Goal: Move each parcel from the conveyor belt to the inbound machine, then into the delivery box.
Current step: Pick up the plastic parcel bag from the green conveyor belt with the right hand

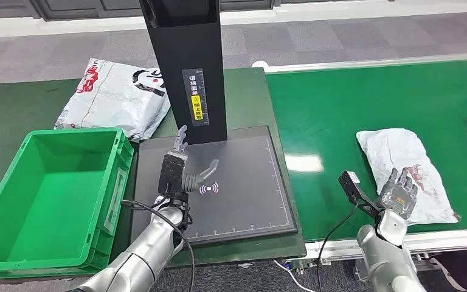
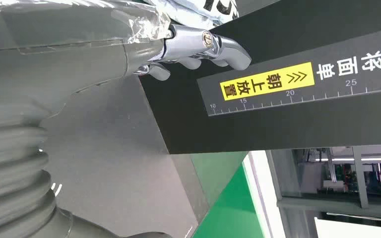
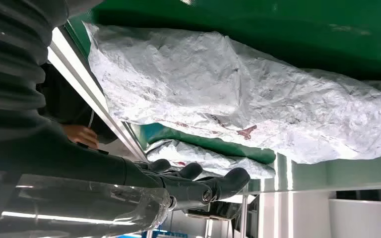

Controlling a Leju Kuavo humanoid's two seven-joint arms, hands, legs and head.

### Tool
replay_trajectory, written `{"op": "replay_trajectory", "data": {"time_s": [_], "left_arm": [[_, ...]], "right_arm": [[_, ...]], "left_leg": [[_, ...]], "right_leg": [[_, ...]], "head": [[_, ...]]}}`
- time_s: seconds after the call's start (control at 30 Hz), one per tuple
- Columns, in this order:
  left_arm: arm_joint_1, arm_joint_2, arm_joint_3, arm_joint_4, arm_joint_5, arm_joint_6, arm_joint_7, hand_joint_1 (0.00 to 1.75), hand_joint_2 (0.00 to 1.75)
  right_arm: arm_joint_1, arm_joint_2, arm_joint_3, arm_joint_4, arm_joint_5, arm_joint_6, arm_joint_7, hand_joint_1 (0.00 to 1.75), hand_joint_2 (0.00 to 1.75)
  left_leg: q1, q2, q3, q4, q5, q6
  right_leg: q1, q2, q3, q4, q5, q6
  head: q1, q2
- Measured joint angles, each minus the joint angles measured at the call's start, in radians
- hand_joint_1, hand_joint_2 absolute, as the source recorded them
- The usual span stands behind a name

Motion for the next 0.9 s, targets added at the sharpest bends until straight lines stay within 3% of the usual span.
{"op": "replay_trajectory", "data": {"time_s": [0.63, 0.87, 0.9], "left_arm": [[0.002, 0.003, 0.019, -0.005, -0.003, 0.006, 0.000, 0.00, 1.75], [0.003, 0.003, 0.034, -0.011, -0.004, 0.000, 0.000, 0.00, 1.75], [0.003, 0.003, 0.036, -0.011, -0.004, -0.001, 0.000, 0.00, 1.75]], "right_arm": [[0.000, -0.024, 0.022, 0.053, -0.013, 0.005, 0.092, 0.00, 1.75], [-0.017, -0.029, 0.022, 0.074, -0.058, 0.127, 0.104, 0.00, 1.75], [-0.021, -0.030, 0.022, 0.076, -0.061, 0.145, 0.105, 0.10, 1.75]], "left_leg": [[0.000, 0.000, 0.000, 0.000, 0.000, 0.000], [0.000, 0.001, 0.002, 0.000, 0.000, 0.000], [0.000, 0.001, 0.002, 0.000, 0.000, 0.001]], "right_leg": [[0.000, 0.000, 0.000, 0.000, 0.000, 0.000], [0.001, 0.002, 0.002, -0.001, 0.000, 0.000], [0.001, 0.002, 0.002, -0.001, 0.000, 0.001]], "head": [[0.000, 0.000], [0.000, 0.000], [0.000, 0.000]]}}
